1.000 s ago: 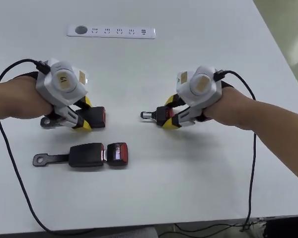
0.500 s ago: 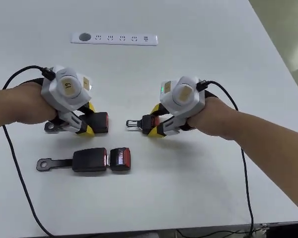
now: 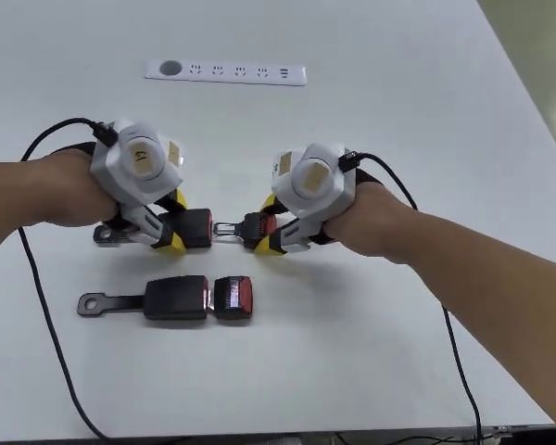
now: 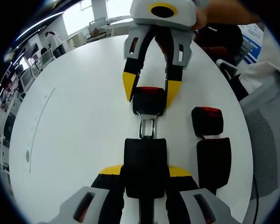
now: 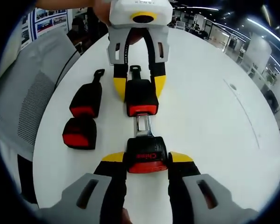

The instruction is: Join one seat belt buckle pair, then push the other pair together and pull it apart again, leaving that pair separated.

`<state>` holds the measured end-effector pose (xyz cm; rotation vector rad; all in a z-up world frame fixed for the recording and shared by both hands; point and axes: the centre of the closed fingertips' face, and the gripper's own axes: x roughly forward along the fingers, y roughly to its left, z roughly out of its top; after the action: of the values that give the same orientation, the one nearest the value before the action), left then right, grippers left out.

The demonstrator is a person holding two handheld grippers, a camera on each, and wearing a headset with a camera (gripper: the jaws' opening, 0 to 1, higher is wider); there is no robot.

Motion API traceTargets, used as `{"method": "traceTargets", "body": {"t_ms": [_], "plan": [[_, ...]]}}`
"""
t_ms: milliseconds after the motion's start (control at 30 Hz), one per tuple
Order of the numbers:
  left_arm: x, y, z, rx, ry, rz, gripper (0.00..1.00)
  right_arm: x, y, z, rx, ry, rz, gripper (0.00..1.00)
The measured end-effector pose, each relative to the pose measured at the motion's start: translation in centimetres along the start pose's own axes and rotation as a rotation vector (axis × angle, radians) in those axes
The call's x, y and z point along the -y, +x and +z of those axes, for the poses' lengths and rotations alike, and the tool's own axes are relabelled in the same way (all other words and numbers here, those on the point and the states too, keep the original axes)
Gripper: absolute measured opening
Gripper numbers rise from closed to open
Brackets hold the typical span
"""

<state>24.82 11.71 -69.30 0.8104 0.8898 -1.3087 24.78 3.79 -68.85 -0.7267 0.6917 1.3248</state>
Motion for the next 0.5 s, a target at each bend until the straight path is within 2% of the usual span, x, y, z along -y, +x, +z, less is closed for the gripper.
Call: {"method": "traceTargets", "body": {"t_ms": [200,333,500], "plan": [[0.1,-0.1,0.1,0.003,-0.006,0.005,0.34,-0.1,0.1,0.2,-0.003,-0.013,-0.01,0.32],[-0.1,0.0,0.0,-0.001,0.0,0.002,0.34,0.0,0.2,0.4,-0.02,-0.056,-0.016,0.32],[-0.1,0.0,0.1,0.001,0.02,0.009,0.33,-0.1,0.9,1.3,0.02,-0.022,0.001,0.32]]}}
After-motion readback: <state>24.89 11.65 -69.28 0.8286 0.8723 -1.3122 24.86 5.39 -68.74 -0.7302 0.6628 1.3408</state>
